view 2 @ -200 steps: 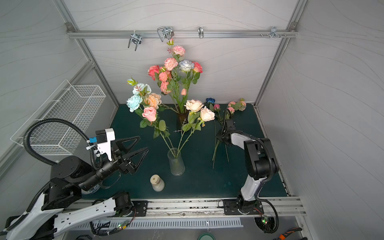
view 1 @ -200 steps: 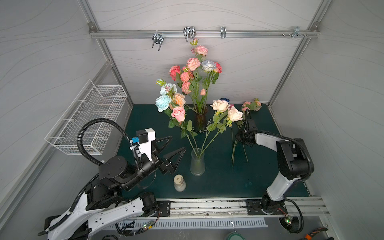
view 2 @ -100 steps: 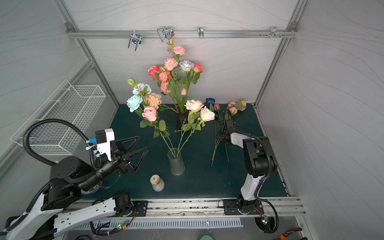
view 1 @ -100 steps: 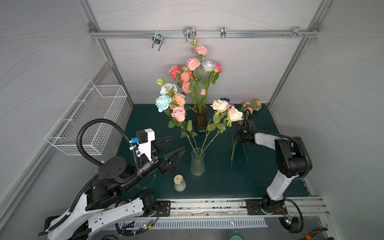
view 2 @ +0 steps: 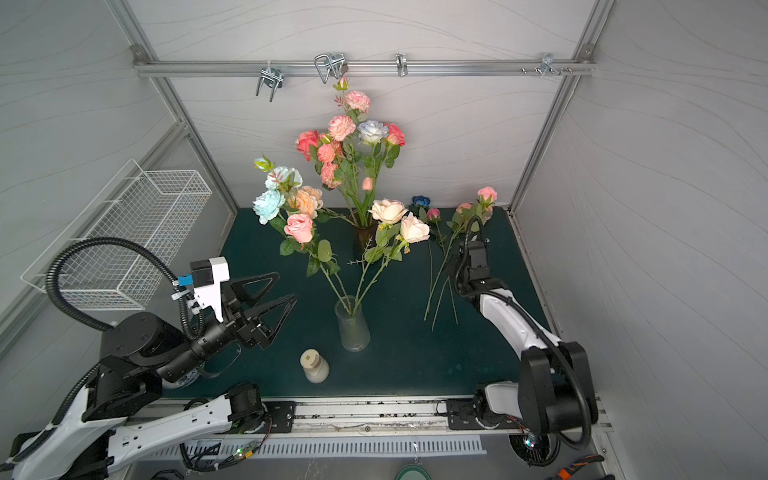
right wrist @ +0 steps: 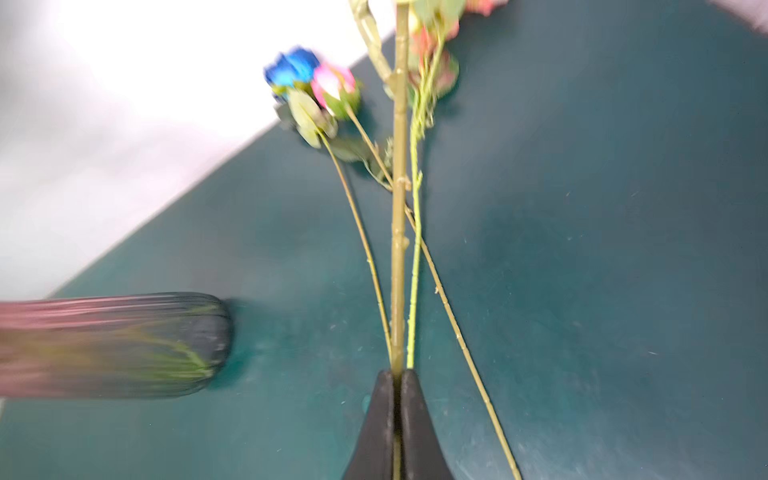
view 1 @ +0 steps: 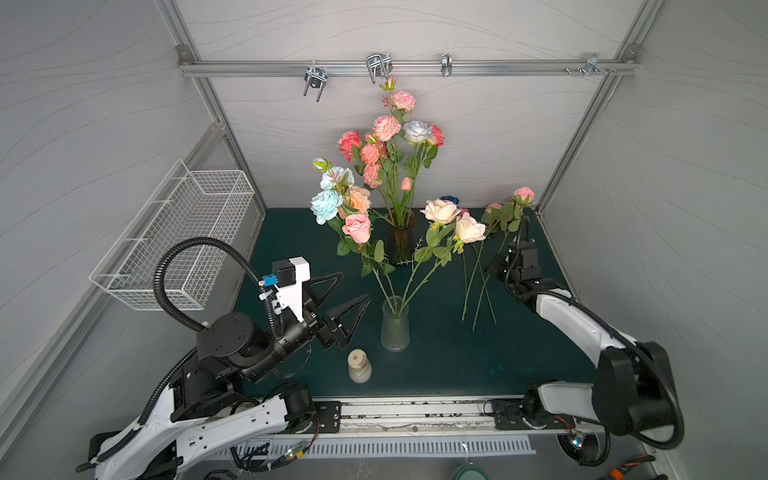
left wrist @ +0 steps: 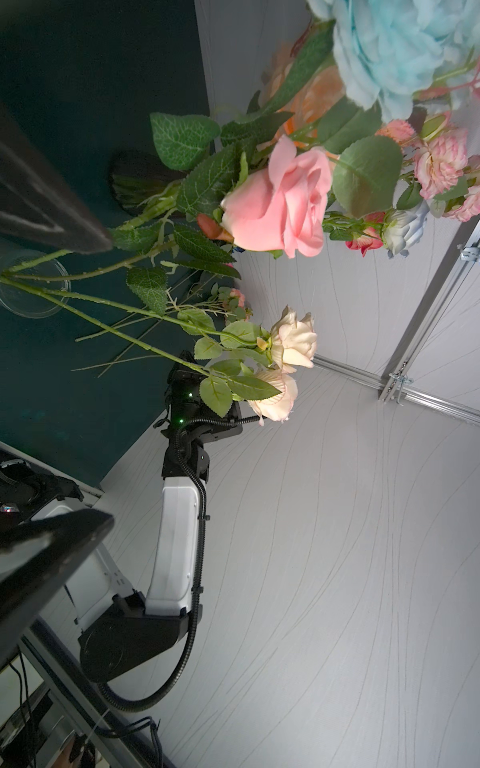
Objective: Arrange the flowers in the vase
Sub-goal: 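Grasp a pink rose stem with the right gripper and lift it high, then carry the pink rose toward the left gripper while the left reaches toward it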
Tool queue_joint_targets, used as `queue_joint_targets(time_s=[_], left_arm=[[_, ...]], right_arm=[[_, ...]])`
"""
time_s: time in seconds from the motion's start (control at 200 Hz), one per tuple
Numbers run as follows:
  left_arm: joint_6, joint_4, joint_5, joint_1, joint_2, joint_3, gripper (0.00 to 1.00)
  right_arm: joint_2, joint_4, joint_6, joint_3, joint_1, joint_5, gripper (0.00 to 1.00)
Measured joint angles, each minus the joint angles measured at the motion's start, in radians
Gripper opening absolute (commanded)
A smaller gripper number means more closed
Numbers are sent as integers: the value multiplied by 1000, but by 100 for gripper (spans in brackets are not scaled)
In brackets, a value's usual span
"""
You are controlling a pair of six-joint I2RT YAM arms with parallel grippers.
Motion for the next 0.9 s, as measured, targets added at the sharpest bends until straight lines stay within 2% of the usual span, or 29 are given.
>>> queue_joint_targets(time_s=[0.245, 0.405, 0.565, 0.69, 0.9], left_arm=[[0, -20, 5, 0, 6, 24, 98], [2, -28, 22, 0, 16, 63, 99], [8, -34, 58, 0, 42, 113, 99], [16, -42, 88, 0, 80, 153, 99], [34, -48, 153, 0, 172, 209, 99]], right_arm=[[-341, -61, -28, -12, 86, 59, 0], [-507, -129, -45, -10, 157, 94, 0], [-657, -196, -68, 23, 230, 80, 0], [-745, -203, -105, 70, 263, 10, 0], [-756, -193, -159, 176, 271, -249, 0]])
